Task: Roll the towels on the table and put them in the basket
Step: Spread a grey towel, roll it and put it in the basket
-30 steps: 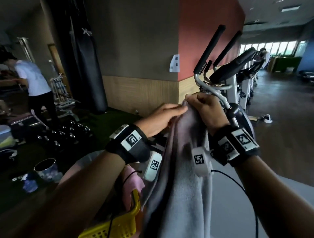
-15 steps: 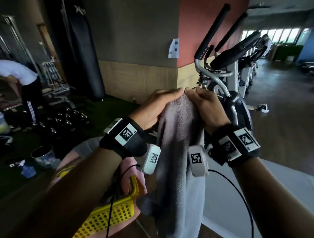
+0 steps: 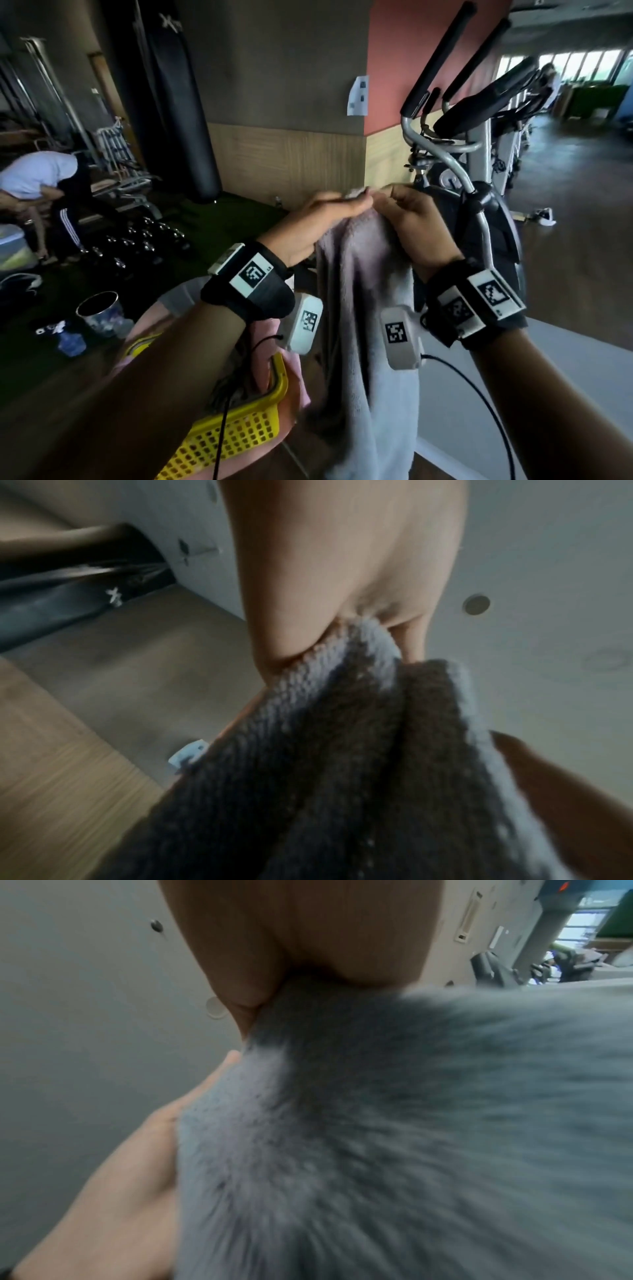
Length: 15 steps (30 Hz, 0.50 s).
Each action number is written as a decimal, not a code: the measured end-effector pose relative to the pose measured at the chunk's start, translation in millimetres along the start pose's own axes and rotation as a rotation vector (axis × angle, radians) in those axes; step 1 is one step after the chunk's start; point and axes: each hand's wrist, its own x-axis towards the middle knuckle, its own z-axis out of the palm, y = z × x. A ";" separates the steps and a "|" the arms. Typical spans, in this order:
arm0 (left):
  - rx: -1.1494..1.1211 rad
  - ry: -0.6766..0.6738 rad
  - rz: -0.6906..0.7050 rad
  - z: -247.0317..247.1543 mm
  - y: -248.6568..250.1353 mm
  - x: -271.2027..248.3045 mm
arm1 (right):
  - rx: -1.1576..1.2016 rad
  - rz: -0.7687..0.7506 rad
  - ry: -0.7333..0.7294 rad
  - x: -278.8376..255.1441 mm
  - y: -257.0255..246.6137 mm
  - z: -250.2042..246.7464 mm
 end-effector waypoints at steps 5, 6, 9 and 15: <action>-0.031 0.104 0.062 -18.2 3.1 2.4 | -0.007 0.057 -0.006 -24.6 19.0 11.1; -0.025 0.076 0.043 -18.3 -1.7 0.9 | 0.008 0.050 0.022 -24.9 19.3 11.9; 0.059 0.010 -0.009 -13.6 -12.7 -4.1 | 0.050 0.036 0.073 -21.8 19.9 11.6; 0.100 0.060 0.069 -15.6 -27.4 -9.4 | 0.076 0.073 0.014 -25.8 22.1 23.8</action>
